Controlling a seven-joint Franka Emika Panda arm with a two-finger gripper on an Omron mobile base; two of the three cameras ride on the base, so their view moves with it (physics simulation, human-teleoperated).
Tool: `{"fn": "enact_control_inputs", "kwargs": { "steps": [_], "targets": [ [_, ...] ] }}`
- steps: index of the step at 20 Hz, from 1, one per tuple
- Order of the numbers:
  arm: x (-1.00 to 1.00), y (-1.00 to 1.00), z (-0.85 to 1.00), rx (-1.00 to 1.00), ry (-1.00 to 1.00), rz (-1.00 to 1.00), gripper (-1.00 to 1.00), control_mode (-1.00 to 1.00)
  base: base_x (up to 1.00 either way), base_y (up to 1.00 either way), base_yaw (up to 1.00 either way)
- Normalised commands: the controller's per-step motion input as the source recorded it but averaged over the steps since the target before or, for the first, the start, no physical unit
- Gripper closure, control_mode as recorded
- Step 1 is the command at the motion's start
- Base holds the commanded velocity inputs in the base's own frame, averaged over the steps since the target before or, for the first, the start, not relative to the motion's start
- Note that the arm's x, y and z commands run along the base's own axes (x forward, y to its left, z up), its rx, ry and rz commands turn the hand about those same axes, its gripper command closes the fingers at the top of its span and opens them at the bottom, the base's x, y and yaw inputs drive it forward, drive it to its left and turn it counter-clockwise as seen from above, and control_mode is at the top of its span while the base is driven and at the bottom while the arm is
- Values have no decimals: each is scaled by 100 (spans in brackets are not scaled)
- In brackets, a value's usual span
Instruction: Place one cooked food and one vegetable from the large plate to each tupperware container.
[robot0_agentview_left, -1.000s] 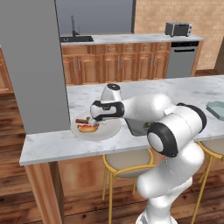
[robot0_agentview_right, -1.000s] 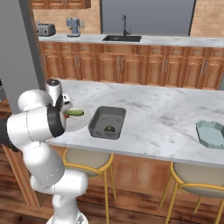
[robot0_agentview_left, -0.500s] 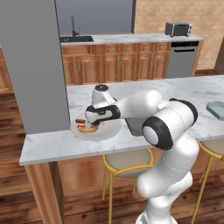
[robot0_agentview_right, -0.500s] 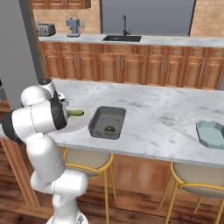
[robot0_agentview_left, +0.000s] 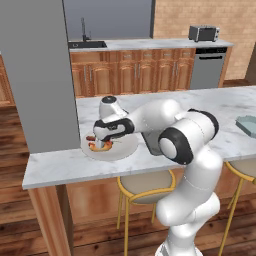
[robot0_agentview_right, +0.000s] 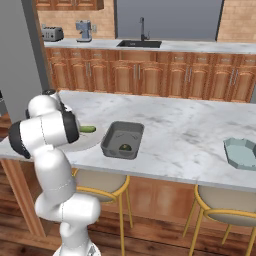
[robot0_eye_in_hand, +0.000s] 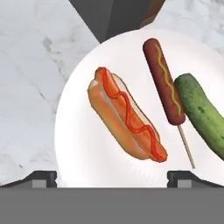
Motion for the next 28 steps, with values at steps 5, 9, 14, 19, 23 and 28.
{"fn": "enact_control_inputs", "kwargs": {
  "steps": [5, 9, 14, 19, 23, 28],
  "targets": [
    [24, 2, -19, -2, 4, 14, -100, -100, 0, 0, 0],
    [13, 0, -31, 0, 0, 10, -100, -100, 0, 0, 0],
    [11, 11, -25, -3, 3, 4, -100, -100, 0, 0, 0],
    [30, 14, -15, -6, 4, -3, -100, -100, 0, 0, 0],
    [34, 1, -5, -3, 6, -6, -100, -100, 0, 0, 0],
    [20, 0, -9, -1, 7, -2, -100, -100, 0, 0, 0]
  ]
}}
